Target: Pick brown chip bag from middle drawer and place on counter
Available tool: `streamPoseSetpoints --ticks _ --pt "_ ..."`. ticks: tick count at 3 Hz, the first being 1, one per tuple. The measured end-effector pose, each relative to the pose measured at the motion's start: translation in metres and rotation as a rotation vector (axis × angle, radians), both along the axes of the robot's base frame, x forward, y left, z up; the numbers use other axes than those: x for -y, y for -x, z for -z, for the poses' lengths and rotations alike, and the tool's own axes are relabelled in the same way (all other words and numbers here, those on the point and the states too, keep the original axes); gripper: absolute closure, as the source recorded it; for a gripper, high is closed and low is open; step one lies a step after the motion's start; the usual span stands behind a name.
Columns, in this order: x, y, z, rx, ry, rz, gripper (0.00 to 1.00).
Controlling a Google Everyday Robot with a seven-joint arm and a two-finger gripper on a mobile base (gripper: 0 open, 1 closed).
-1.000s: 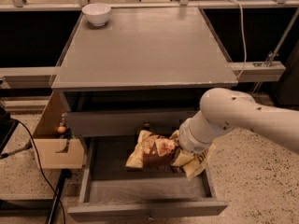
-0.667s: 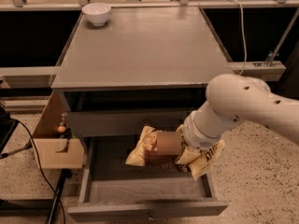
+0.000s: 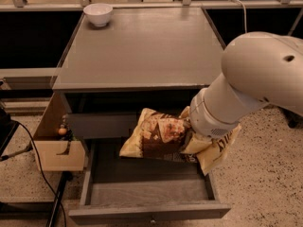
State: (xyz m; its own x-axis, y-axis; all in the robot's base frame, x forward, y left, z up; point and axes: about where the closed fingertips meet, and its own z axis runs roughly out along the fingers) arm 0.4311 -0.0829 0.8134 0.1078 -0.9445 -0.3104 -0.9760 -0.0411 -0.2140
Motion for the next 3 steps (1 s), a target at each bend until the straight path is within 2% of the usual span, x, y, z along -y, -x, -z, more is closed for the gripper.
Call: streamPoseSetpoints --ticks 2,3 --pt "-0.003 0.001 -0.015 -0.025 0.03 -0.033 1.0" --pt "-0.004 -0.017 -0.053 -0.024 0.049 -0.084 1.0"
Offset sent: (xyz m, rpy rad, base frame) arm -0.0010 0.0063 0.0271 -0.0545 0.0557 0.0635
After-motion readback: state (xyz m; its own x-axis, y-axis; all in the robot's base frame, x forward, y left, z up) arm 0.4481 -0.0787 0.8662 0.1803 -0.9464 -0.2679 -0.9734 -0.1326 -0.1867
